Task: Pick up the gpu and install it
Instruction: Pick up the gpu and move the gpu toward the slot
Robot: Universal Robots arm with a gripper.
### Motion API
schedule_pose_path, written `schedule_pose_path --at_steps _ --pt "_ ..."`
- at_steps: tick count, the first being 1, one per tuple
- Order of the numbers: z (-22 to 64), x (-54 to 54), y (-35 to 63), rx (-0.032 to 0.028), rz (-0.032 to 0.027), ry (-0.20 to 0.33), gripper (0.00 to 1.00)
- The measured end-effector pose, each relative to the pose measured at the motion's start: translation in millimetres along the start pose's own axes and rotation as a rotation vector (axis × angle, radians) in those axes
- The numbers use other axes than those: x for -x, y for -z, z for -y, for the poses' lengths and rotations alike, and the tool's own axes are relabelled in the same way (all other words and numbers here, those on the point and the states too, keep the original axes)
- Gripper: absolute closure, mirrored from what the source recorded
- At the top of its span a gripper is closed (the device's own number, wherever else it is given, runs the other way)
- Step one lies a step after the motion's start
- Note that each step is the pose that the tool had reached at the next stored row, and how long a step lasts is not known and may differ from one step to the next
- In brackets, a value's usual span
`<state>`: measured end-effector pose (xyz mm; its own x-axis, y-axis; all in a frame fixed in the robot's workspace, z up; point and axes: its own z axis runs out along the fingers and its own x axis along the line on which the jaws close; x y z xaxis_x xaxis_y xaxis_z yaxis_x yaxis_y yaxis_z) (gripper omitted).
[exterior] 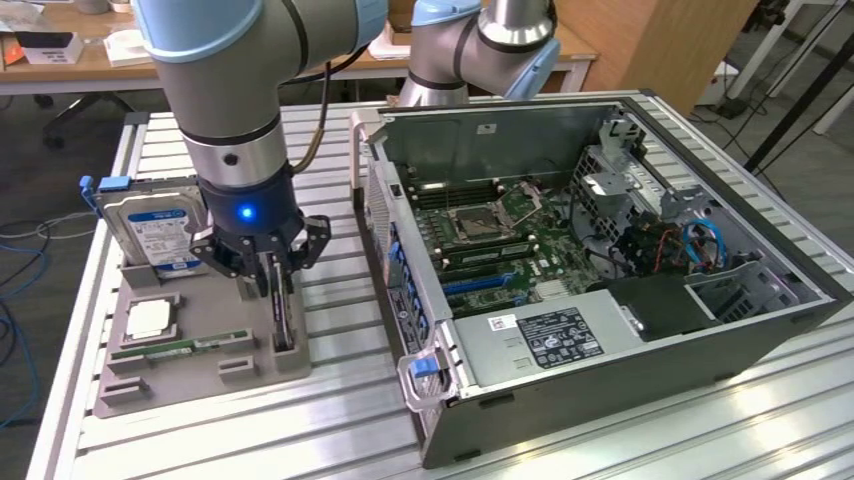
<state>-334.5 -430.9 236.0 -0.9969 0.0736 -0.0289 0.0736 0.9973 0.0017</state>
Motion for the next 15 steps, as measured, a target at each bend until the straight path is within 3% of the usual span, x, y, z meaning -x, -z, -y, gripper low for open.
schedule_pose_path --at_steps 15 --pt "0.0 -0.1 0.0 -0.0001 -0.0002 0.000 0.66"
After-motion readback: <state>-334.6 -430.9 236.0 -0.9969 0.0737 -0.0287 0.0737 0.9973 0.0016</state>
